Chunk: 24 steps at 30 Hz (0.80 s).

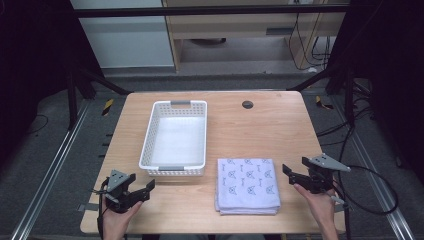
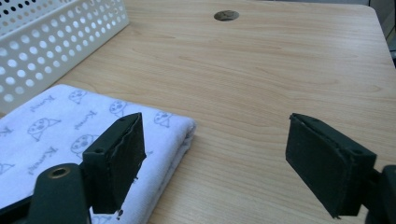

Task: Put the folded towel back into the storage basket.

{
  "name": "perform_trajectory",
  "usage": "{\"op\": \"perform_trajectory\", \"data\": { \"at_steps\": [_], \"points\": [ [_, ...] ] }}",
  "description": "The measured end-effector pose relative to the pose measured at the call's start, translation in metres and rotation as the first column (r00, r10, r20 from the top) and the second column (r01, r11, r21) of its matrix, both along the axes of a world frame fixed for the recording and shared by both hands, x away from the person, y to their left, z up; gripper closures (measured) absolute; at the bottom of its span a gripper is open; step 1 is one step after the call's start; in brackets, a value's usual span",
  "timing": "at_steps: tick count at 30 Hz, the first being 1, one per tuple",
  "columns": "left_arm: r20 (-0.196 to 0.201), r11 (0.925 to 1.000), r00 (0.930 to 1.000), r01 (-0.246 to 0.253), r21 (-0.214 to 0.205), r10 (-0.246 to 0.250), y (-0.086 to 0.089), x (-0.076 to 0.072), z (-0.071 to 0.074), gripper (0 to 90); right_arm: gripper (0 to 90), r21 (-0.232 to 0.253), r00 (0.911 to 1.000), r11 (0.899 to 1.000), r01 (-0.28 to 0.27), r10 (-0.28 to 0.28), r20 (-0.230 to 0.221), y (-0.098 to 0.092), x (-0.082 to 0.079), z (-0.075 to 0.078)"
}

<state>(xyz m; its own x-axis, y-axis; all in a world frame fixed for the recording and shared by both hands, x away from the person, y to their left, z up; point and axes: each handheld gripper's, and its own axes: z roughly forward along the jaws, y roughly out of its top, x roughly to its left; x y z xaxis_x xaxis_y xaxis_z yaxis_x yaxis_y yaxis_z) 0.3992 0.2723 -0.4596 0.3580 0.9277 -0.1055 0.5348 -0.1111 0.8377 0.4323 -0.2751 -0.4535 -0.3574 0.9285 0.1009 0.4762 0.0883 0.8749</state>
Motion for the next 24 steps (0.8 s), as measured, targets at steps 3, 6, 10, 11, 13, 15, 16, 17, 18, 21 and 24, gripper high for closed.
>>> {"op": "perform_trajectory", "data": {
  "at_steps": [3, 6, 10, 11, 13, 15, 16, 17, 18, 21, 24],
  "points": [
    [0.010, 1.0000, 0.9999, 0.001, -0.003, -0.001, -0.002, -0.001, 0.001, 21.8, 19.6, 0.000, 1.0000, 1.000, -0.008, 0.008, 0.005, 0.002, 0.000, 0.003],
    [0.014, 1.0000, 0.9999, 0.007, -0.007, -0.007, -0.004, -0.001, 0.003, 22.1, 19.4, -0.004, 0.9998, 1.000, -0.018, 0.018, 0.010, 0.005, 0.000, 0.006],
    [0.018, 0.9998, 0.9997, 0.017, -0.005, -0.017, -0.009, -0.002, 0.004, 22.3, 19.5, -0.006, 0.9993, 1.000, -0.028, 0.029, 0.024, 0.008, -0.001, 0.010],
    [0.022, 0.9998, 0.9995, 0.022, -0.003, -0.022, -0.010, -0.002, 0.005, 22.4, 19.7, -0.002, 0.9991, 1.000, -0.029, 0.029, 0.030, 0.009, -0.001, 0.012],
    [0.023, 0.9997, 0.9995, 0.023, -0.004, -0.023, -0.012, -0.003, 0.005, 22.5, 19.7, -0.009, 0.9988, 0.999, -0.032, 0.032, 0.037, 0.010, -0.001, 0.013],
    [0.027, 0.9995, 0.9992, 0.031, 0.001, -0.031, -0.015, -0.003, 0.006, 22.6, 19.8, -0.009, 0.9985, 0.999, -0.035, 0.036, 0.041, 0.011, -0.001, 0.014],
    [0.027, 0.9995, 0.9992, 0.031, 0.001, -0.031, -0.015, -0.003, 0.006, 22.6, 19.8, -0.005, 0.9985, 0.999, -0.035, 0.035, 0.042, 0.011, -0.002, 0.015],
    [0.029, 0.9993, 0.9989, 0.037, 0.003, -0.037, -0.017, -0.004, 0.006, 22.6, 19.9, -0.006, 0.9982, 0.999, -0.038, 0.039, 0.045, 0.012, -0.002, 0.016],
    [0.029, 0.9993, 0.9989, 0.037, 0.003, -0.037, -0.017, -0.004, 0.006, 22.7, 19.9, -0.006, 0.9981, 0.999, -0.042, 0.043, 0.046, 0.012, -0.002, 0.016],
    [0.033, 0.9988, 0.9983, 0.047, 0.008, -0.048, -0.021, -0.005, 0.007, 22.6, 19.8, -0.004, 0.9976, 0.999, -0.048, 0.048, 0.050, 0.014, -0.002, 0.018],
    [0.036, 0.9982, 0.9976, 0.059, 0.014, -0.059, -0.026, -0.006, 0.008, 22.6, 19.7, -0.009, 0.9975, 0.999, -0.051, 0.051, 0.048, 0.015, -0.001, 0.019]
  ]
}}
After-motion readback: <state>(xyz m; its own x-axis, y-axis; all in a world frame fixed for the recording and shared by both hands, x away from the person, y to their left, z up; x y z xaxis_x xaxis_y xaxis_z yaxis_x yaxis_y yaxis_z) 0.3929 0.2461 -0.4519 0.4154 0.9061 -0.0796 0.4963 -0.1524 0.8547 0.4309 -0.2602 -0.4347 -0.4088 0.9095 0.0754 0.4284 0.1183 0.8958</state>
